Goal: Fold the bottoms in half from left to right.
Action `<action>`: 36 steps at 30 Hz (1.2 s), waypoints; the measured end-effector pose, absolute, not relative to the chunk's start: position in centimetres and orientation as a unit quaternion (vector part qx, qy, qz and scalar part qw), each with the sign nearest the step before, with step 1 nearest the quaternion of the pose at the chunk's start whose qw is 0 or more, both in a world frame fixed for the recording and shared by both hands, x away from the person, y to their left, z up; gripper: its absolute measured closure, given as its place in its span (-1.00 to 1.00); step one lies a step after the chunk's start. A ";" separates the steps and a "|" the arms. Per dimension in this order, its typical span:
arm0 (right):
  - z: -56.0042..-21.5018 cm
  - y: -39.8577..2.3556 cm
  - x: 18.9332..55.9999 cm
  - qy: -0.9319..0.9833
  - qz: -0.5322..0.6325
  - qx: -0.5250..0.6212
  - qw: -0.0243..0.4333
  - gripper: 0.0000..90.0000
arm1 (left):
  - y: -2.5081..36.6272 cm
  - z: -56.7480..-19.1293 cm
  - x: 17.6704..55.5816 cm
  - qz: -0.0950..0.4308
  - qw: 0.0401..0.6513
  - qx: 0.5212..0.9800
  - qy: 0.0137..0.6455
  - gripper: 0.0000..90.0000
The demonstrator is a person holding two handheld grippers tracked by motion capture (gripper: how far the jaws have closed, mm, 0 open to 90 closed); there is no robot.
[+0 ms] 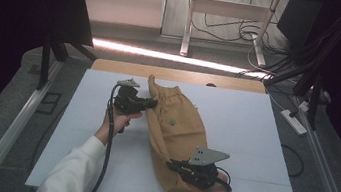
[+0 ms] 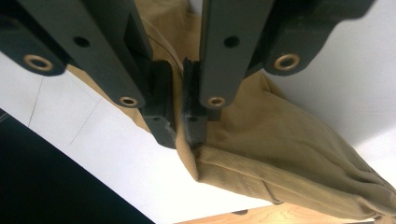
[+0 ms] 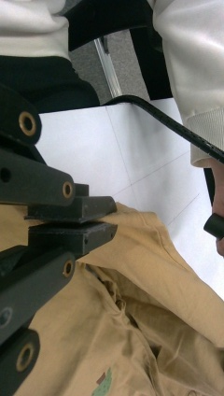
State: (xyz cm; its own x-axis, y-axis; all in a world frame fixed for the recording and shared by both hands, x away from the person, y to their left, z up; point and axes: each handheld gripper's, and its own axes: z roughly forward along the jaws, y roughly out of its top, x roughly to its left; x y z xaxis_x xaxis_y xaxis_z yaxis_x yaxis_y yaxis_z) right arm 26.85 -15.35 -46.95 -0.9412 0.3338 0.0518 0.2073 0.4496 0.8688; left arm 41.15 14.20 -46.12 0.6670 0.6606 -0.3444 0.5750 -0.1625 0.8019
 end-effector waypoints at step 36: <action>-47.0 -18.7 26.7 0.842 0.498 0.190 0.082 0.94 | 11.4 -46.5 41.6 0.039 0.509 0.768 0.387 0.86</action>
State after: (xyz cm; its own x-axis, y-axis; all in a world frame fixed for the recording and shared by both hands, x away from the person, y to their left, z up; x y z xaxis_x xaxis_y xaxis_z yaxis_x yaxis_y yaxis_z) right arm 26.69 -18.75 -47.05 -0.9143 0.4017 0.0515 0.2387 0.4317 0.8698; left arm 41.64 11.38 -46.47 0.6974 0.6338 -0.3344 0.5549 -0.1823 0.8117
